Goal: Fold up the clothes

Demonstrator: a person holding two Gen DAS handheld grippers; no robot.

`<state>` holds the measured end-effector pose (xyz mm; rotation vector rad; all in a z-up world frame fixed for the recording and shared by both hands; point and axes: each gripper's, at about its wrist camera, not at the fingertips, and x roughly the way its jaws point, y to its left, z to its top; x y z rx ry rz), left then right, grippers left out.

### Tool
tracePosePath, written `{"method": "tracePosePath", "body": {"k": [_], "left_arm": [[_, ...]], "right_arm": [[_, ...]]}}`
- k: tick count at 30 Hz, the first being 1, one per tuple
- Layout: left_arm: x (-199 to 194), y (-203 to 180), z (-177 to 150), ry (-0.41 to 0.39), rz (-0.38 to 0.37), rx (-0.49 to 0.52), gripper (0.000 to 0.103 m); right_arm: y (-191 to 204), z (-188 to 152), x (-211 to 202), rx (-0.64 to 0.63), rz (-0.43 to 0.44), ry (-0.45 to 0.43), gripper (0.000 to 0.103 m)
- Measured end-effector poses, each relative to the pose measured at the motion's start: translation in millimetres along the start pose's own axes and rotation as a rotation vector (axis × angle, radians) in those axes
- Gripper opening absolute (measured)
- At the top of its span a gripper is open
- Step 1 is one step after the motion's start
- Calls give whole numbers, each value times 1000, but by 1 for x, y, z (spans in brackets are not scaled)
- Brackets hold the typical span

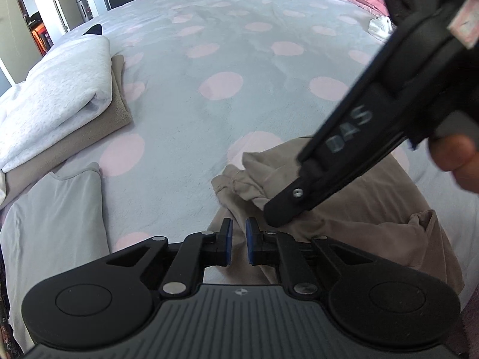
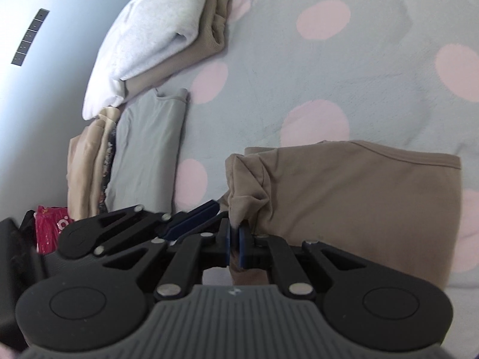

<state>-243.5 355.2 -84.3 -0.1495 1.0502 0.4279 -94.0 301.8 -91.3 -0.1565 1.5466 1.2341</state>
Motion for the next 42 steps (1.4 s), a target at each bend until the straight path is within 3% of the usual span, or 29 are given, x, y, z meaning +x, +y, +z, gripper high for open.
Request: {"method": "tracePosePath", "body": {"k": [8, 12, 16, 25, 35, 39, 42], "left_arm": [[4, 4, -3, 23, 1, -4, 8], [3, 2, -4, 33, -1, -3, 8], [0, 1, -3, 33, 0, -7, 8], [-13, -12, 0, 33, -12, -44, 9], [-29, -37, -2, 77, -35, -148, 15], [-32, -35, -5, 63, -68, -249, 23], [-33, -41, -5, 61, -61, -247, 24]], "right_arm": [[-8, 7, 33, 47, -55, 3, 7], [-8, 4, 37, 57, -54, 11, 15], [-4, 2, 16, 28, -43, -18, 26], [-9, -22, -42, -44, -70, -82, 29], [-35, -76, -74, -97, -240, -146, 31], [-60, -93, -84, 2, -176, -155, 37], [-72, -104, -86, 41, -129, -155, 40]]}}
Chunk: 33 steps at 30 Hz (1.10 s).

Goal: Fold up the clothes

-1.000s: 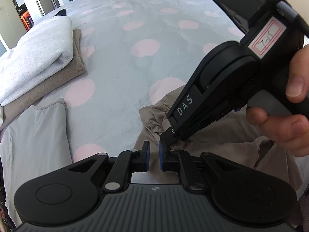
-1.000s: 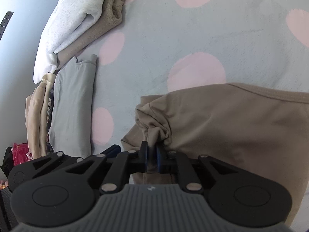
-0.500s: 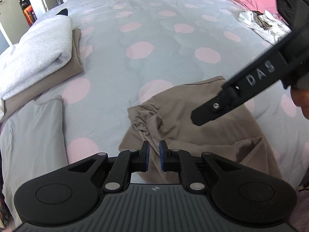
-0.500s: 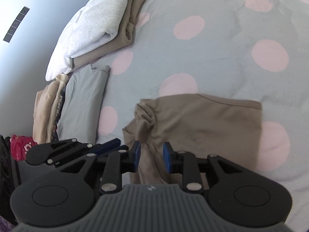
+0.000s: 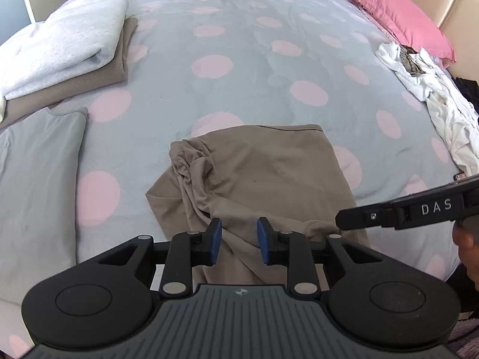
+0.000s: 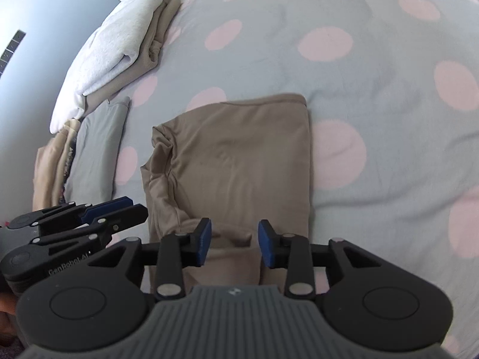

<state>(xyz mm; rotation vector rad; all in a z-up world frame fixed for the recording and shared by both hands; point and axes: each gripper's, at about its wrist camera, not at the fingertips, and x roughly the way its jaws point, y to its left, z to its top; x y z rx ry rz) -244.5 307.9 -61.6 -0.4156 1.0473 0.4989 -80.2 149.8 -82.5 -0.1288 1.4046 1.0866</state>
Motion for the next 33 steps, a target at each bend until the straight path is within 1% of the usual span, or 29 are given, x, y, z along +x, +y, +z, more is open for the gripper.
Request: {"method": "tracePosePath", "body": {"k": [1, 3, 5, 6, 7, 8, 10, 12, 15, 17, 18, 19, 21, 27, 30, 33], "left_arm": [[0, -2, 0, 2, 4, 1, 24], [1, -4, -1, 8, 3, -6, 24], [0, -4, -2, 10, -3, -22, 24], [-1, -4, -3, 10, -6, -29, 24], [-1, -4, -3, 11, -10, -37, 24], [-2, -3, -4, 13, -10, -43, 24], [-2, -1, -5, 22, -2, -49, 25], [-1, 3, -6, 36, 6, -62, 27], [-2, 12, -9, 65, 2, -110, 31], [-3, 17, -12, 83, -3, -146, 35], [-4, 19, -13, 87, -1, -160, 40], [-4, 20, -15, 91, 4, -171, 41], [-3, 21, -19, 104, 3, -186, 41], [-1, 27, -28, 137, -54, -264, 43], [-3, 28, -33, 136, -80, -280, 43], [-5, 29, -34, 120, -76, -292, 44]], "right_arm": [[-2, -3, 2, 5, 5, -1, 42], [-3, -8, 7, 11, -6, -1, 42], [-5, -15, 11, 13, -5, 1, 37], [-4, -18, 10, 13, 9, 1, 28], [-4, -21, 10, 14, 23, 1, 15], [-2, -25, 9, 8, 38, -2, 12], [5, -32, 5, -28, 67, -15, 9], [15, -40, 1, -73, 89, -21, 8], [34, -51, -1, -152, 103, -17, 8], [46, -60, -1, -215, 103, -11, 8], [52, -64, 0, -247, 103, -8, 8], [59, -68, 1, -279, 102, -4, 8], [70, -77, 4, -336, 102, 4, 8], [92, -98, 15, -445, 121, 16, 7], [96, -103, 23, -467, 132, 33, 6], [93, -104, 31, -454, 144, 44, 6]]}}
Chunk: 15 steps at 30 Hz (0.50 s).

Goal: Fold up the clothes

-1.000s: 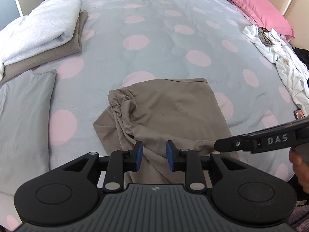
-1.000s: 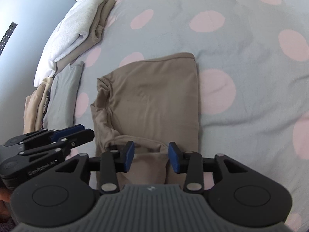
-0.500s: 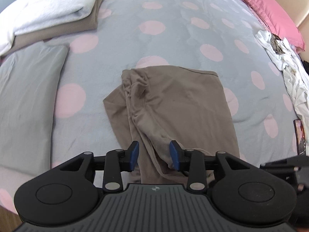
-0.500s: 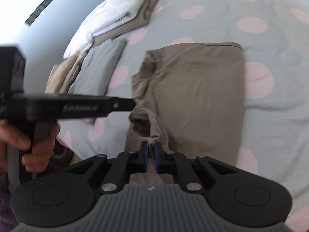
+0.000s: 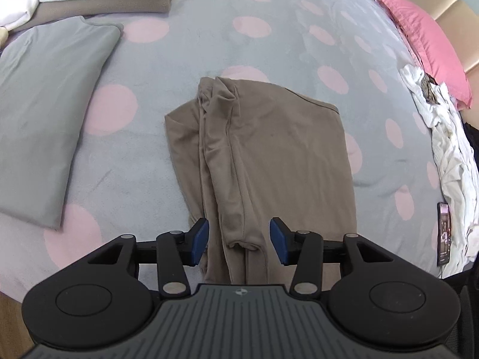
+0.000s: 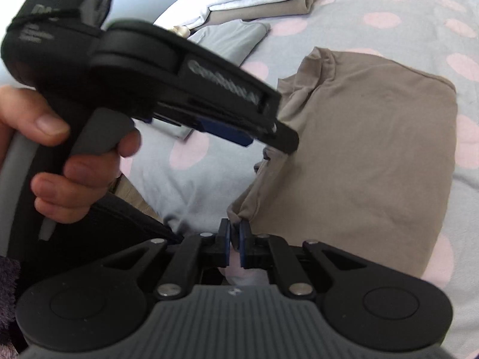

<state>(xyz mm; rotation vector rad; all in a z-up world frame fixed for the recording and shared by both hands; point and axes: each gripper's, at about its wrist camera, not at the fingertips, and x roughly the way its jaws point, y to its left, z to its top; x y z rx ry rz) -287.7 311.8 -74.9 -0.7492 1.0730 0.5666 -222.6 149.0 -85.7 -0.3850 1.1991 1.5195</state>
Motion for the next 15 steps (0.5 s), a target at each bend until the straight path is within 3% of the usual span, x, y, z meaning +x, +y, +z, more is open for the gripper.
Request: {"method": "tracePosePath", "body": {"k": [5, 6, 7, 12, 15], "left_arm": [[19, -7, -3, 45, 71, 61, 39], [23, -8, -4, 51, 100, 82, 20], [27, -9, -5, 62, 123, 97, 10], [34, -5, -9, 88, 140, 106, 7], [34, -3, -11, 90, 159, 102, 9]], "right_arm": [[-4, -2, 9, 24, 41, 3, 6], [-4, -2, 10, 19, 42, 7, 6], [-3, -3, 12, 15, 37, 13, 6], [-5, -8, 17, -2, 16, 31, 6], [-9, -11, 15, -5, 18, 56, 12]]}}
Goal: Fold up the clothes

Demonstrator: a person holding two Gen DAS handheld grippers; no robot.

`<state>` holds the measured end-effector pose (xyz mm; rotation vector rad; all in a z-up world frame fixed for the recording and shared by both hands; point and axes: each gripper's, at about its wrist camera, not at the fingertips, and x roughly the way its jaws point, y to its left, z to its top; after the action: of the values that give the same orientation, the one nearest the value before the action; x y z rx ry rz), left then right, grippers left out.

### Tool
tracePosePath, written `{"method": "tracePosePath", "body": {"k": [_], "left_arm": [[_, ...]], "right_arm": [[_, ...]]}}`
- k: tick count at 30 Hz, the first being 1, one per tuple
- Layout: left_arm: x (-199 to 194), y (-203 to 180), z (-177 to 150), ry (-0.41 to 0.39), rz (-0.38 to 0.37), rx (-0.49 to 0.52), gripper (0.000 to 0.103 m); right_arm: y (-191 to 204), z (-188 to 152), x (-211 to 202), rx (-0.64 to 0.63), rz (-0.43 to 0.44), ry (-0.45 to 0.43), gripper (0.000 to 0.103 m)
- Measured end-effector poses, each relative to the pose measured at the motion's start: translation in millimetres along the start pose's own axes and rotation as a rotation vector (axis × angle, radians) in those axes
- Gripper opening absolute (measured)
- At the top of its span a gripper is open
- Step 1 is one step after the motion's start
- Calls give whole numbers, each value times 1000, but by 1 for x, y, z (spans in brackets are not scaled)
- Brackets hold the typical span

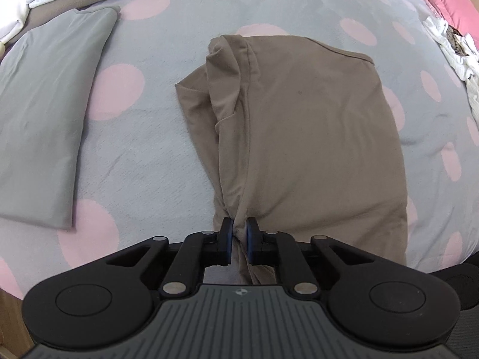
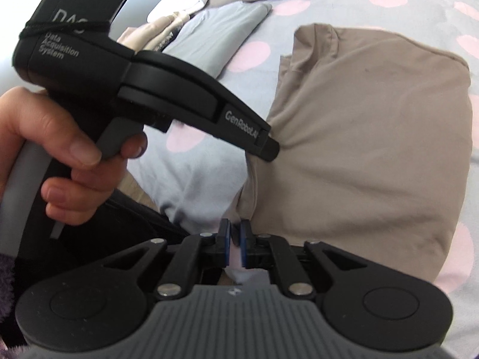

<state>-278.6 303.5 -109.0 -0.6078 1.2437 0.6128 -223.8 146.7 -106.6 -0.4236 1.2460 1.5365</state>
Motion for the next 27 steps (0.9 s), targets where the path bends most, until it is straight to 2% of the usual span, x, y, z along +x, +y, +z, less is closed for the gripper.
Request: {"method": "tracePosePath", "body": {"k": [3, 6, 12, 15, 19, 23, 24, 25, 26, 27], "left_arm": [[-8, 2, -5, -12, 26, -6, 16], [-18, 5, -10, -31, 21, -20, 16], [-40, 2, -27, -72, -13, -19, 19], [-45, -10, -38, -77, -39, 20, 23], [-39, -28, -49, -62, -29, 100, 28], [-28, -36, -51, -52, 55, 161, 28], [-25, -34, -51, -40, 73, 162, 24], [-21, -31, -52, -23, 94, 160, 14], [-18, -28, -52, -4, 117, 154, 10], [-14, -25, -53, 16, 135, 148, 9]], "right_arm": [[-3, -7, -10, -17, -9, 1, 13], [-13, -14, -26, -14, -58, -17, 14], [-21, -22, -50, -21, -227, -60, 19], [-22, -24, -53, -44, -304, -71, 26], [-32, -27, -55, -32, -337, -70, 35], [-41, -35, -57, -1, -367, -50, 38], [-44, -36, -58, 13, -374, -40, 37], [-47, -37, -56, 25, -382, -28, 35], [-50, -38, -54, 35, -390, -16, 32], [-53, -39, -52, 45, -397, -3, 22]]}}
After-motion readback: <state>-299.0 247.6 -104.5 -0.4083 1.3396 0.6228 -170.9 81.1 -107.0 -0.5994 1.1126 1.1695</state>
